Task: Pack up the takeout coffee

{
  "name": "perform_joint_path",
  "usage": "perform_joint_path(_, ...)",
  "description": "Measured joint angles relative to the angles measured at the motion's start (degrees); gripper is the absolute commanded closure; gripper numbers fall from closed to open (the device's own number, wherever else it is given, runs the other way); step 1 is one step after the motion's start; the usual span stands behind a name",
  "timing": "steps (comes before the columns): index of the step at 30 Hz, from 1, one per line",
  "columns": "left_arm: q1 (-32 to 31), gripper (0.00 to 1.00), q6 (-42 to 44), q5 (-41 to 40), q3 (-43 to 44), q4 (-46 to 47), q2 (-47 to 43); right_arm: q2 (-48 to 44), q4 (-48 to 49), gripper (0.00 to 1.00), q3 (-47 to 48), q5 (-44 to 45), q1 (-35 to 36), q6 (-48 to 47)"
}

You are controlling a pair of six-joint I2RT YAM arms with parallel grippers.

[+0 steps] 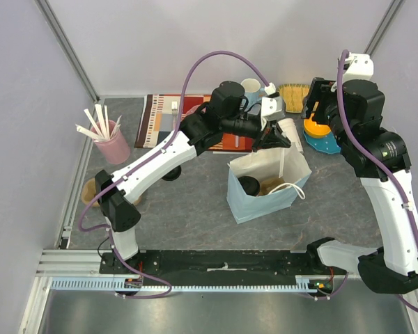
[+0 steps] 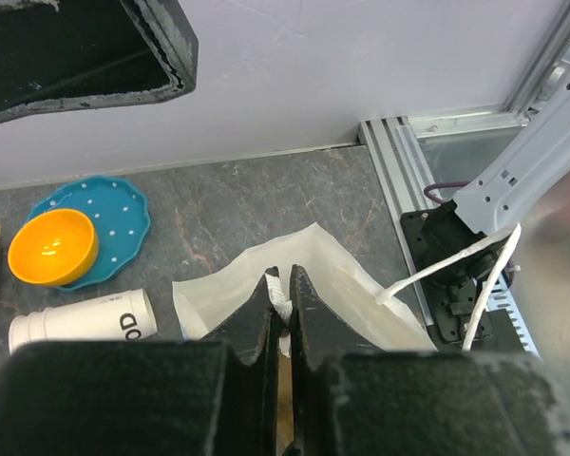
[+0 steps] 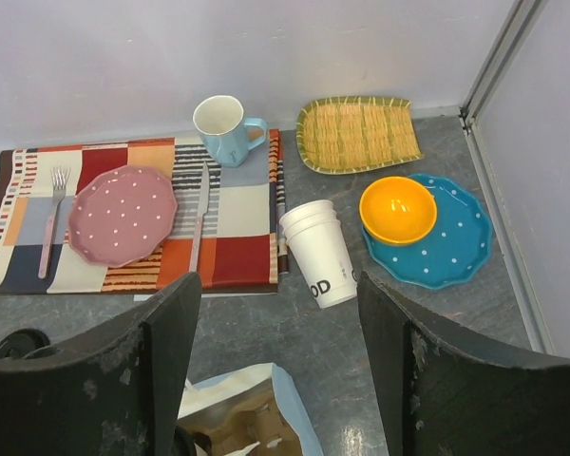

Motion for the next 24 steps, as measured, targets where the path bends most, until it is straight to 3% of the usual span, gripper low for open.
perform_joint_path(2,0.00,0.66,0.20,-0.02,-0.09,0.04,0.00,0.00,0.00,0.25,0.00,-0.22,0.00,0.00)
perform_joint_path(3,0.00,0.51,0.44,0.00,-0.11,0.09,0.00,0.00,0.00,0.25,0.00,-0.33,0.00,0.00)
perform_joint_path(6,0.00,0.35,1.07,0.00,-0.11,0.17,0.00,0.00,0.00,0.25,0.00,-0.68,0.00,-0.02)
perform_joint_path(17,0.00,0.27,1.49,-0.74,1.99,-2.19,0.00,0.20,0.42,0.24,0.00,-2.25,0.00,-0.02)
perform_joint_path(24,0.20,0.22,3.23,-5.70,6.82,-7.43,-1.53,0.57,0.61,0.23,0.00,-3.21,0.00,-0.02)
